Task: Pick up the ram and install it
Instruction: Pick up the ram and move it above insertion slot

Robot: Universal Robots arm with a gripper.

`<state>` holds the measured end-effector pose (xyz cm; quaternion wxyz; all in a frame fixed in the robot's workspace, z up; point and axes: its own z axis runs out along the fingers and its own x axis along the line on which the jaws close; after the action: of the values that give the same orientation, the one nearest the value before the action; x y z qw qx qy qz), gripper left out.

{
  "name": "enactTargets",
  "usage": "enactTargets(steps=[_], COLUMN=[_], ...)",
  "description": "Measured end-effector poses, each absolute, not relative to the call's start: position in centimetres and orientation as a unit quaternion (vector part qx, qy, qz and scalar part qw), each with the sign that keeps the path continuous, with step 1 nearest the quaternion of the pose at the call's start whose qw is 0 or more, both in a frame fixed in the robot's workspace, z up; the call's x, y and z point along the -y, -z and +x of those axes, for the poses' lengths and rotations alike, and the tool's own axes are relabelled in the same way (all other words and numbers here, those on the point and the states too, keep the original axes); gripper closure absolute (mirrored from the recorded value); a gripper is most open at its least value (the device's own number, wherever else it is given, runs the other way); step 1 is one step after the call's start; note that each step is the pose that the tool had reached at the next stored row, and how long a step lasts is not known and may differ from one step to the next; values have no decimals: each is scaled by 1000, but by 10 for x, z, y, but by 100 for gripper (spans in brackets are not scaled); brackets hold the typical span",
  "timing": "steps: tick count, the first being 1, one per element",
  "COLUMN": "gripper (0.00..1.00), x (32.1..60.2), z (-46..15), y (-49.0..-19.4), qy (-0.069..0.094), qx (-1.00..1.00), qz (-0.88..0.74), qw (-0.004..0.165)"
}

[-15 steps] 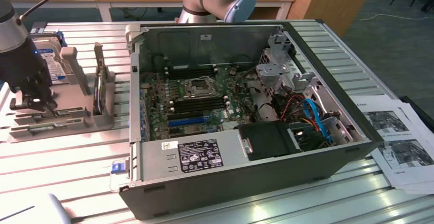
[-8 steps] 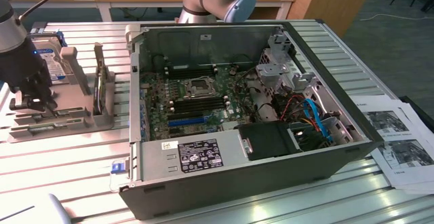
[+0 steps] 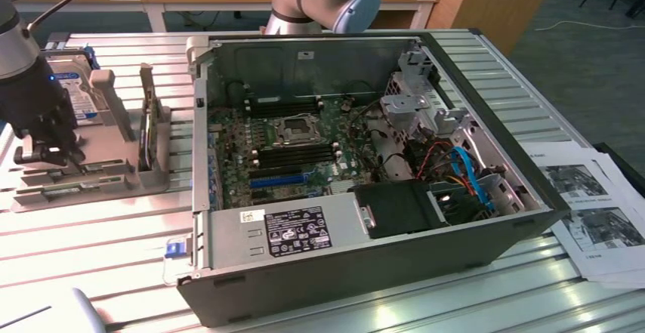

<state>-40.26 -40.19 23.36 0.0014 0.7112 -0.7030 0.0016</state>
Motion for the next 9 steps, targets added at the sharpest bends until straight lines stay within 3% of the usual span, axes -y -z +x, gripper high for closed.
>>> enactTargets(steps=[9], gripper=[70], x=[402], z=[-403], y=[-227], qy=[-2], qx=[703], qz=[711], qw=[1])
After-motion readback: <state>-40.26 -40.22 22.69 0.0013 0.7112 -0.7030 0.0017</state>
